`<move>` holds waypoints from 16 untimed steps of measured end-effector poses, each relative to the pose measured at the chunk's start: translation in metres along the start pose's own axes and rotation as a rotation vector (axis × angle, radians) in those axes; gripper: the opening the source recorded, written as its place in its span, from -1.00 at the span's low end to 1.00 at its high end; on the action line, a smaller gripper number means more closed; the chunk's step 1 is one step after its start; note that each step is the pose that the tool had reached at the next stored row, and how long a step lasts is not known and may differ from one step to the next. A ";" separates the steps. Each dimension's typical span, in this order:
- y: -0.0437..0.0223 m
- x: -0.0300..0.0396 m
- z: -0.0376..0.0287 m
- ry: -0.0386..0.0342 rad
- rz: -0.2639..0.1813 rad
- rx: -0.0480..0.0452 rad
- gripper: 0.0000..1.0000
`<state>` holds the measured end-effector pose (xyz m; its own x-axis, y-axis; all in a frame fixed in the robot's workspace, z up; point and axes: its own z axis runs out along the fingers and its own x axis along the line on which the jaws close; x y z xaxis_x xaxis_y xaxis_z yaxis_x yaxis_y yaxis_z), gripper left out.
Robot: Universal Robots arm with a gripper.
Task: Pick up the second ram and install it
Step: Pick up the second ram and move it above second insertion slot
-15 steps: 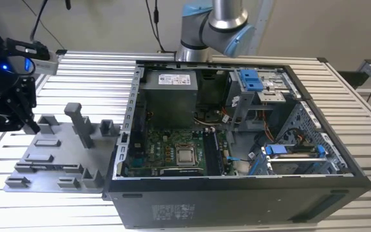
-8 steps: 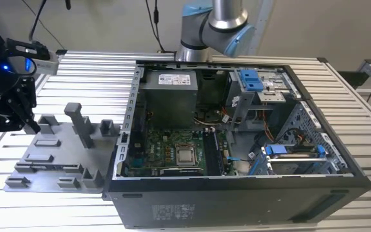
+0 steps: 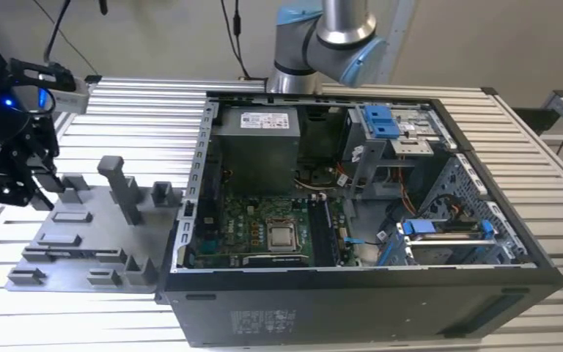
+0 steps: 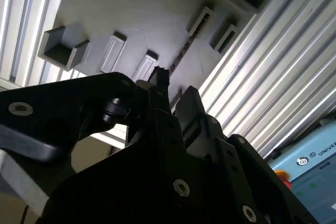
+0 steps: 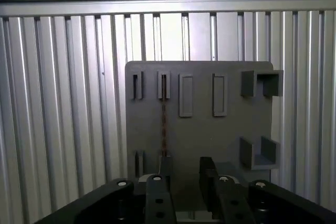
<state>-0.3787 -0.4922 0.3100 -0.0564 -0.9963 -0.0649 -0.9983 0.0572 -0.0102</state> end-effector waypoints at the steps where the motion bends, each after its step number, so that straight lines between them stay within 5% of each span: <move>1: 0.0000 0.0000 0.0000 0.0000 0.000 0.0000 -0.29; 5: 0.0000 0.0001 0.0019 -0.0005 0.000 0.0003 -0.16; 8: 0.0001 0.0003 0.0032 0.0075 0.000 -0.0033 -0.16; 16: 0.0001 0.0011 0.0175 0.0077 -0.003 -0.0039 -0.16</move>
<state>-0.3786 -0.4922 0.2924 -0.0535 -0.9969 -0.0572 -0.9985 0.0540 -0.0065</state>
